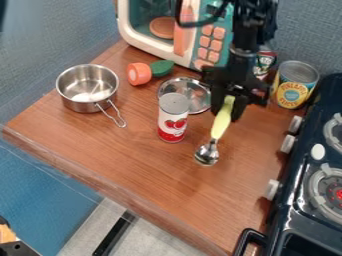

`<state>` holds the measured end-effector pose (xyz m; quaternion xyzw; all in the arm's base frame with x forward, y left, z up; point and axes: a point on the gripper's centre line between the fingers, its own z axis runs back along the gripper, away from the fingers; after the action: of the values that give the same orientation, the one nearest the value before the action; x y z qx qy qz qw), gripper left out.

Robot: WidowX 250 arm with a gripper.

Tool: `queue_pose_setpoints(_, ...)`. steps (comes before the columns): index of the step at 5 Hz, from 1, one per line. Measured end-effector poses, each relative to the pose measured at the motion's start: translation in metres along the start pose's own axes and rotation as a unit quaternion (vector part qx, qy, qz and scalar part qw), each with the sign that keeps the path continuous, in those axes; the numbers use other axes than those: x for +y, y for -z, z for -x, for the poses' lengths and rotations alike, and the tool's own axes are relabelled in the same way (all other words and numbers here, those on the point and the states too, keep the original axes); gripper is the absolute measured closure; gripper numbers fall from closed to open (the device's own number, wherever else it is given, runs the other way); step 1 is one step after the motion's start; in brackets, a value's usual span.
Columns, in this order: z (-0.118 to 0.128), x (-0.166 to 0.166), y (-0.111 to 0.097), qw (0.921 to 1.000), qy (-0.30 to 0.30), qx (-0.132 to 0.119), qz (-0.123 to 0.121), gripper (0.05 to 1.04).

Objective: Place the yellow spoon vertically beside the can

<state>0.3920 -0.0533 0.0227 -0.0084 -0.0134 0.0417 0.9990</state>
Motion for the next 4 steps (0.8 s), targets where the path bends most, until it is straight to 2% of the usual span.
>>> queue_pose_setpoints(1, -0.0017, -0.0060, 0.0186, 0.9997, 0.023, 0.007, -0.001, 0.677)
queue_pose_setpoints(2, -0.0029, -0.0129, 0.0266, 0.9987, 0.049, 0.012, 0.002, 0.677)
queue_pose_setpoints(3, -0.0022, -0.0153, 0.0266, 0.9988, 0.045, 0.015, 0.011, 0.605)
queue_pose_setpoints(4, 0.0006, -0.0157, 0.0271, 0.9990, 0.036, 0.022, 0.013, 0.302)
